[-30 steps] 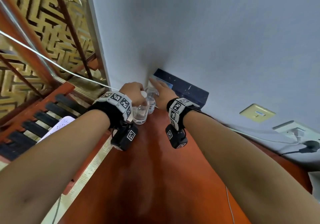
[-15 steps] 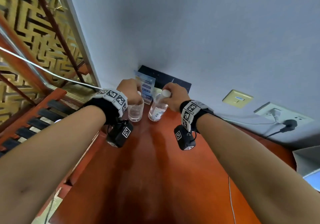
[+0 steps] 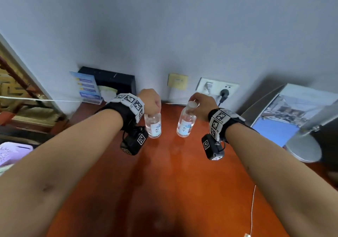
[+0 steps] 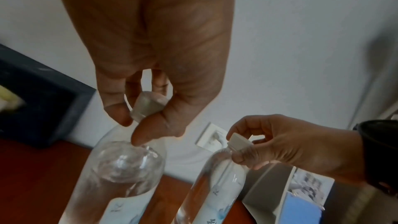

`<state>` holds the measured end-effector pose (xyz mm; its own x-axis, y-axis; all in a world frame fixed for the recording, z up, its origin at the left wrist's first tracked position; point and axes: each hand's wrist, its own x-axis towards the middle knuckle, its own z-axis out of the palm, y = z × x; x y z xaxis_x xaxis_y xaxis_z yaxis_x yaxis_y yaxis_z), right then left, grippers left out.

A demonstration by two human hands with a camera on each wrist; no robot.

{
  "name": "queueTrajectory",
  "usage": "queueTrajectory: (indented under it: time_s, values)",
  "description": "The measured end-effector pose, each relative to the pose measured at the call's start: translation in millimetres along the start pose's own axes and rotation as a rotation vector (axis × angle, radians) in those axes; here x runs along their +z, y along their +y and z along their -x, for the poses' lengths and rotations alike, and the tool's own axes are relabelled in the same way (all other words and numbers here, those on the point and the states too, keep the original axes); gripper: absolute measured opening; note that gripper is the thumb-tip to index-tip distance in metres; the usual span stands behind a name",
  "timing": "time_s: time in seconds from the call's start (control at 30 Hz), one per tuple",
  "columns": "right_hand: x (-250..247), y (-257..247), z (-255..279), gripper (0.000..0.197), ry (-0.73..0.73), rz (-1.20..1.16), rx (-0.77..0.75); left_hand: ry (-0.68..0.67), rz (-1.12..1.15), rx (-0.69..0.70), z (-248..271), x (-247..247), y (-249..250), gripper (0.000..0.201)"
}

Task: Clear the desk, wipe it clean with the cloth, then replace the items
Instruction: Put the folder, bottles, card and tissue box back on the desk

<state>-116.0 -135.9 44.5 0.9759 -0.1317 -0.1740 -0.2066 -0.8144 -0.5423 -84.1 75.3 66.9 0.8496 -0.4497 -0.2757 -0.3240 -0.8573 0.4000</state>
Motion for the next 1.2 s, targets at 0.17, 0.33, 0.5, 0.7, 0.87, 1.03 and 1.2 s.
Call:
queueTrajectory:
  time_s: [0.17,0.33,0.5,0.7,0.87,1.03,1.2]
  values:
    - [-49.2,83.9,29.5,0.039,0.034,0.088,0.074,-0.003,0.029,0.124,-26.1,44.5,86.8,0.029]
    - [-83.0,146.2,40.8,0.037,0.051,0.104,0.11,0.013,0.052,0.22,-54.0,74.2,147.3,0.027]
    - [-107.4,187.1,31.0,0.035,0.094,0.112,0.105,0.049,0.071,0.284,-85.7,84.9,194.2,0.026]
    - [-118.5,216.1,4.8,0.032,0.119,0.13,0.085,0.06,0.072,0.323,-125.6,94.8,230.7,0.027]
    - [-115.0,229.7,-15.9,0.033,0.1,0.138,0.073,0.041,0.053,0.336,-156.5,110.7,245.7,0.034]
    - [-111.5,234.9,-28.0,0.038,0.078,0.164,0.063,0.024,0.026,0.323,-178.2,119.7,255.0,0.043]
    - [-111.6,236.0,-37.4,0.036,0.108,0.169,0.062,0.031,-0.002,0.325,-191.8,122.3,259.0,0.045]
